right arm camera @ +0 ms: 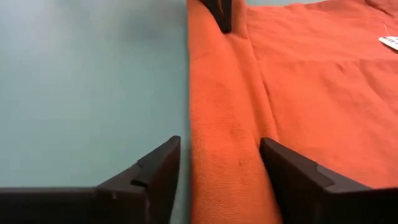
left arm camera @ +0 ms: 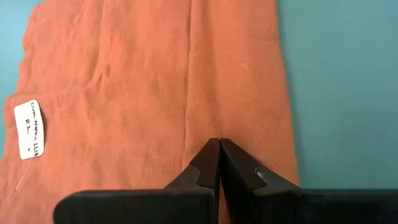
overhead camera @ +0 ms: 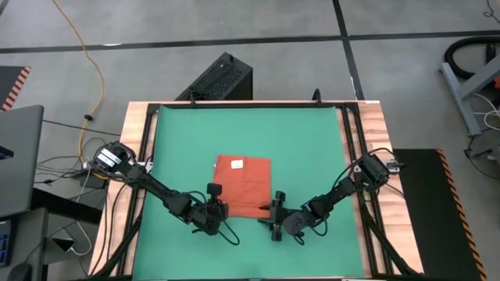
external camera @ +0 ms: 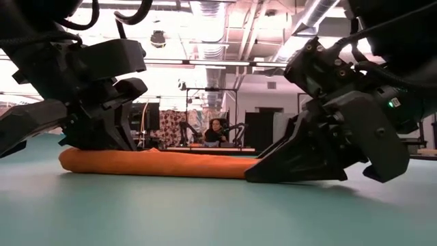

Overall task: Roll towel into tight, uniform cylinder
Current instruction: Roll the orange table napkin

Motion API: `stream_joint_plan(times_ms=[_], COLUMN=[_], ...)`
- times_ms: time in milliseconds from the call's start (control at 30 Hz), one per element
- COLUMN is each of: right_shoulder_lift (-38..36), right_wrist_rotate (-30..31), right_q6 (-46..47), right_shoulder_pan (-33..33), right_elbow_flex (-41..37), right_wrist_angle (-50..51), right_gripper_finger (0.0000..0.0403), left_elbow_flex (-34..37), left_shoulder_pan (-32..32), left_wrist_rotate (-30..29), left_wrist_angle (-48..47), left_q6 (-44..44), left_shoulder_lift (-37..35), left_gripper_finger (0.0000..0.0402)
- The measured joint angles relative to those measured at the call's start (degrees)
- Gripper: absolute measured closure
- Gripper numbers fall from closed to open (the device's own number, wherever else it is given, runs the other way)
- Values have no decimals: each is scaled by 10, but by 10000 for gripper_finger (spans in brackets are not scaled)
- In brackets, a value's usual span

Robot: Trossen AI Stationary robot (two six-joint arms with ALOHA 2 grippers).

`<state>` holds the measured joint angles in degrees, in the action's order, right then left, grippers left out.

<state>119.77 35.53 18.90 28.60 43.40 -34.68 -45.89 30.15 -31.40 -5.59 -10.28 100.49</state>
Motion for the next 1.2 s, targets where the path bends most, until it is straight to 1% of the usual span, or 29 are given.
stream_joint_plan(times_ms=[133, 367, 467, 533, 667, 767, 933, 1067, 1133, 1200], right_shoulder_lift=[0, 0, -4, -10, -37, -71, -123, -150, -159, -167], right_wrist_rotate=[6, 19, 20, 19, -7, -49, -151, -274, -307, -335], right_q6=[0, 13, 18, 18, 35, 88, 219, 347, 415, 459], right_shoulder_pan=[0, 1, 5, 8, 10, -1, -38, -75, -87, -97], right_elbow_flex=[0, -1, 2, 5, 5, 5, 5, 4, 3, 3], right_wrist_angle=[4, 11, 19, 26, 42, 76, 140, 148, 151, 154], right_gripper_finger=[215, 322, 358, 374, 376, 376, 376, 376, 376, 376], left_elbow_flex=[0, 0, 0, 0, 0, 0, 0, -9, -18, -28], left_shoulder_pan=[0, 0, 0, 0, 0, 0, 0, 0, 0, 1], left_wrist_rotate=[4, 10, 13, 25, 38, 41, 50, 53, 55, 61], left_wrist_angle=[0, -1, -1, -1, -1, -1, 1, -1, -1, -7], left_q6=[6, 6, 6, 7, 8, 9, 23, 30, 42, 53], left_shoulder_lift=[0, 0, 0, 0, 0, 0, 0, 0, 0, -2], left_gripper_finger=[401, 401, 401, 401, 401, 401, 401, 401, 401, 401])
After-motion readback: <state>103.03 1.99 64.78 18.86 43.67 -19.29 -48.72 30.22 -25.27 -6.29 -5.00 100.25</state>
